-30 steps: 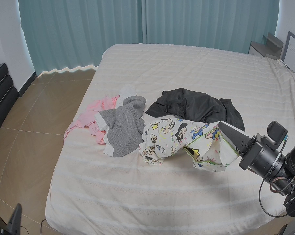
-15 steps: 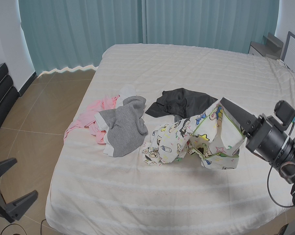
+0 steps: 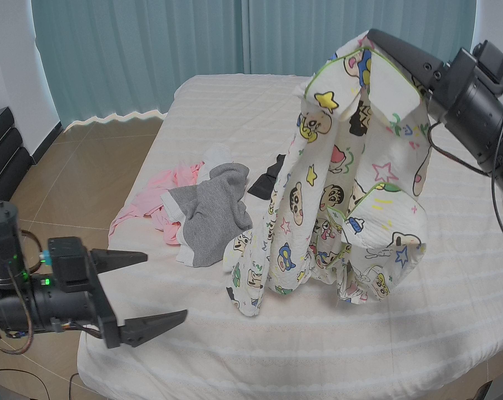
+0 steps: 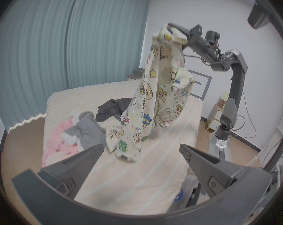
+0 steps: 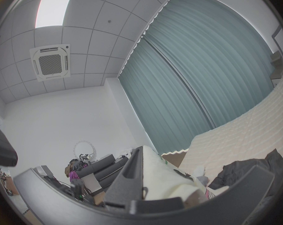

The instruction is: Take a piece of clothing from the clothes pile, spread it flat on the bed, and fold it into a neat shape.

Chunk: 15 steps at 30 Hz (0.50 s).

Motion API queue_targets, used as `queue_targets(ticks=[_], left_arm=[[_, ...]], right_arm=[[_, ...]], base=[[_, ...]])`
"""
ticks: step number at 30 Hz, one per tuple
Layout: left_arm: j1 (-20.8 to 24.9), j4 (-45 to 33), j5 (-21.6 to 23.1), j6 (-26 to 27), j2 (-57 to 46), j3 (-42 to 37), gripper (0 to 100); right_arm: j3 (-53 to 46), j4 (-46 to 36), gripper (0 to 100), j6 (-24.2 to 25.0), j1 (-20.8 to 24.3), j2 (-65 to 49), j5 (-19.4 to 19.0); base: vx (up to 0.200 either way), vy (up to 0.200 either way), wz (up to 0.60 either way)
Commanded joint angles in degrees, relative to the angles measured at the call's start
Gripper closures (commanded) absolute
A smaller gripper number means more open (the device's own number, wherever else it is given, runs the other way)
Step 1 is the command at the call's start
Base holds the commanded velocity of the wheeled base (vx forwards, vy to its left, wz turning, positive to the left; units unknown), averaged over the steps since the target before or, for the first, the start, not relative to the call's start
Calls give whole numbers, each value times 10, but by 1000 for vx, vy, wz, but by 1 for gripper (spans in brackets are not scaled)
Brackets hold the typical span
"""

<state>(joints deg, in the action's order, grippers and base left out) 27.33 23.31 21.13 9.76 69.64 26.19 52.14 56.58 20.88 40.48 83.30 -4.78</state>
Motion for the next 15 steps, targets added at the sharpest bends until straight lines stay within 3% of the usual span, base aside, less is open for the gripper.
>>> queue_targets(ticks=[1,6,11,15], left_arm=[[65,73,-28,5,148,12,0],[88,131,-83,1,193,26,0],[164,161,-88,-89,189,28,0],[194,169,-114,-107,195,33,0]], right_arm=[[72,-38,100,-2,18,16,-1],[54,-38,100,-2,30,10,0],[67,-40,100,-2,31,17,6],[74,-41,100,-2,36,23,14]], base=[[0,0,0],[0,0,0],[0,0,0],[0,0,0]])
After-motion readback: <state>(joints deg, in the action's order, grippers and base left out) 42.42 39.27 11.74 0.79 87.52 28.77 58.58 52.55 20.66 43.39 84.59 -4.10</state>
